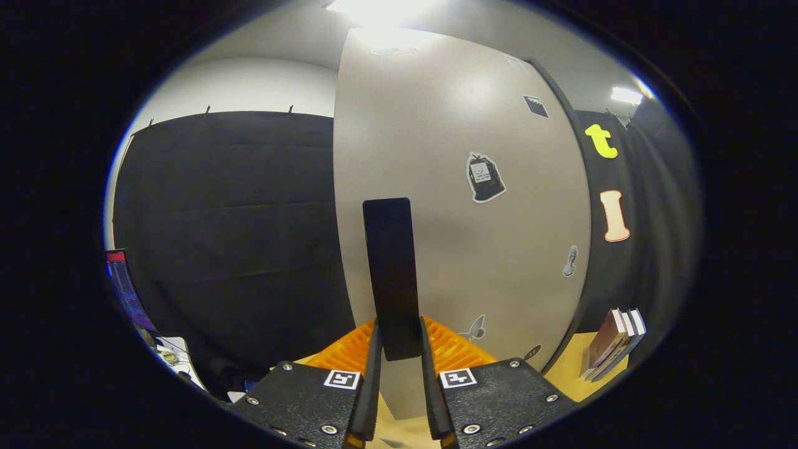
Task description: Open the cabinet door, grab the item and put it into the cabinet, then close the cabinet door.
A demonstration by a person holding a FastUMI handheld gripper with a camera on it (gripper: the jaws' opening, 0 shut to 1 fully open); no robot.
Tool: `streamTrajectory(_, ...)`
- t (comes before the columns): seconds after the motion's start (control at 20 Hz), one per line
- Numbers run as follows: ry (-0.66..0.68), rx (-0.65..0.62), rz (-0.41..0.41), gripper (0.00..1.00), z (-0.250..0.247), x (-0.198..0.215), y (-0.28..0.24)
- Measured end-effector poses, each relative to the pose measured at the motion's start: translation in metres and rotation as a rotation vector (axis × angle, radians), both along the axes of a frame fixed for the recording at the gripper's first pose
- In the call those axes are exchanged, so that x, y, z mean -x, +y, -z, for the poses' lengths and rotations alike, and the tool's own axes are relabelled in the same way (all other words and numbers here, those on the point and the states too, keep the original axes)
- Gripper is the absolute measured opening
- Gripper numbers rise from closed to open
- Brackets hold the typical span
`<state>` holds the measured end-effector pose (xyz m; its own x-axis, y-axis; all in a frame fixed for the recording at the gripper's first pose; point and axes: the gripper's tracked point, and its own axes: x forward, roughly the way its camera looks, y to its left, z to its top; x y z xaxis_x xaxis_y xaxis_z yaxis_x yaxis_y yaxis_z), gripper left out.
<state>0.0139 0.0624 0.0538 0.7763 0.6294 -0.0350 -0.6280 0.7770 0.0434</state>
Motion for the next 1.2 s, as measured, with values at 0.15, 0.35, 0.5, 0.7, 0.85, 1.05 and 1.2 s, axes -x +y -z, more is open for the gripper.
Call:
streamTrajectory(0.15,0.004,0.001,-0.015,0.32,0.001,0.014,-0.018)
streamTrajectory(0.35,0.007,0.019,0.003,0.33,0.001,0.028,-0.052)
streamTrajectory(0.5,-0.013,0.040,0.023,0.34,-0.001,0.031,-0.072)
streamTrajectory(0.7,-0.005,0.016,0.083,0.34,-0.002,0.033,-0.105)
streamTrajectory(0.85,-0.006,-0.011,0.182,0.36,-0.010,0.026,-0.135)
streamTrajectory(1.05,-0.049,0.015,0.344,0.32,-0.017,0.015,-0.179)
streamTrajectory(1.2,-0.006,-0.034,0.312,0.34,-0.008,0.011,-0.171)
